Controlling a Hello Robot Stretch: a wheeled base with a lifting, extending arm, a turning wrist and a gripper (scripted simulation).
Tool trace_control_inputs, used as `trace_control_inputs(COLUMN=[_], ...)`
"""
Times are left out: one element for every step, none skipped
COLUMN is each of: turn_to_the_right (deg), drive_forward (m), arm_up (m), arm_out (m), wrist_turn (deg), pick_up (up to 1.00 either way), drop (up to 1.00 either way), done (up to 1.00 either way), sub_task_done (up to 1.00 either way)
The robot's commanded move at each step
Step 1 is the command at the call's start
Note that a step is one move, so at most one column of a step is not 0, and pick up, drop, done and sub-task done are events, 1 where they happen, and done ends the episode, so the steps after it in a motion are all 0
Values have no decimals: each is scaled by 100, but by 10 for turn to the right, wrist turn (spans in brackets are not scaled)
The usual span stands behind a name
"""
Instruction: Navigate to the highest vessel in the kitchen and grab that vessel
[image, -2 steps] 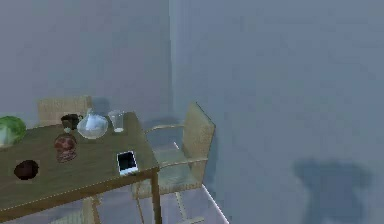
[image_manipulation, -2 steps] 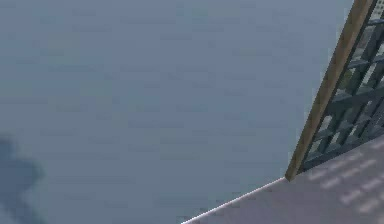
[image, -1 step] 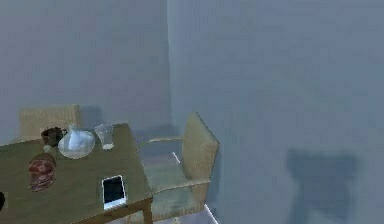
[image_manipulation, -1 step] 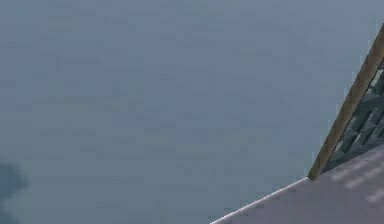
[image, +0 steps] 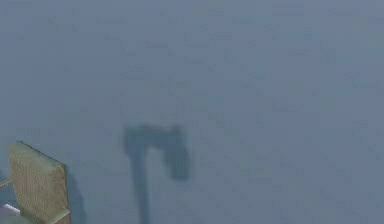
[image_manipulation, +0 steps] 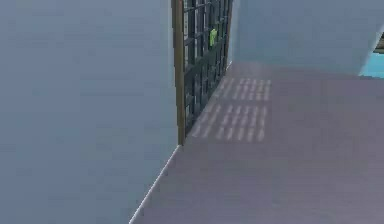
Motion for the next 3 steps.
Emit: trace_control_inputs(turn_to_the_right=[450,450,240], drive_forward=[0,0,0], arm_up=[0,0,0], arm_out=[0,0,0], wrist_turn=[0,0,0], pick_up=[0,0,0], drop=[0,0,0], done=[0,0,0], sub_task_done=[0,0,0])
